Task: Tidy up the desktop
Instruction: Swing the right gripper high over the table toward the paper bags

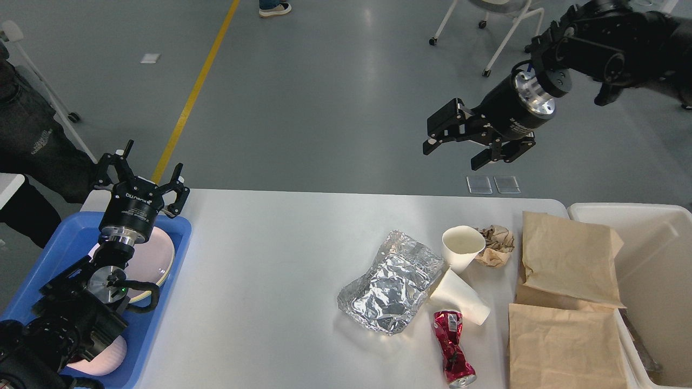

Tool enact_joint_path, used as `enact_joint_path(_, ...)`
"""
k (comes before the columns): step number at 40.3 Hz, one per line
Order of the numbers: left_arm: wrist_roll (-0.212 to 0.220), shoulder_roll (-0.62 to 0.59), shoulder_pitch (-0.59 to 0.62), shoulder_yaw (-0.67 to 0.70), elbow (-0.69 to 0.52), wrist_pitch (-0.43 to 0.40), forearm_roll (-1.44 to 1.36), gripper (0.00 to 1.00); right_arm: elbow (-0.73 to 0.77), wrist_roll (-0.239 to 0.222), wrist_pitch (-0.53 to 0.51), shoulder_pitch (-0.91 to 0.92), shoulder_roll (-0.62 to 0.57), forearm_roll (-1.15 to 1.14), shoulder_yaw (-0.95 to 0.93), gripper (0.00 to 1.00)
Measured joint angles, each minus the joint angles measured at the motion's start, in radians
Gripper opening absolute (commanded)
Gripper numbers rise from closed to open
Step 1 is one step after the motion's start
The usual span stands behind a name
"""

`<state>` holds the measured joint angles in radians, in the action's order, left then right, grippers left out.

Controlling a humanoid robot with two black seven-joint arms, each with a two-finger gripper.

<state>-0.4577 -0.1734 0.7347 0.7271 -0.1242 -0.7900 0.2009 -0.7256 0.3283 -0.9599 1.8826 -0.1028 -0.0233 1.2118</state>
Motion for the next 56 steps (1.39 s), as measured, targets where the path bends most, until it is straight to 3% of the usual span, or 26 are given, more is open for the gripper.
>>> enact_joint_path(9, 0.0, 0.0, 0.0, 0.0, 0.0, 0.0, 0.0, 0.96, 0.025, 0.0, 0.0, -0.01, 0.175, 0.03, 0.019, 1.0)
enact_joint_path(22, 0.0, 0.0, 0.0, 0.0, 0.0, 0.0, 0.0, 0.96, 0.03, 0.0, 0.0, -0.081, 0.223, 0.056, 0.051, 1.0)
enact_joint_path(46, 0.001, 0.0, 0.0, 0.0, 0.0, 0.0, 0.0, 0.96, 0.175, 0.003, 0.0, -0.218, 0.153, 0.06, 0.011, 1.0)
enact_joint_path(56, 0.001, 0.0, 0.0, 0.0, 0.0, 0.0, 0.0, 0.96, 0.211, 0.003, 0.0, -0.214, 0.038, 0.06, -0.061, 1.0)
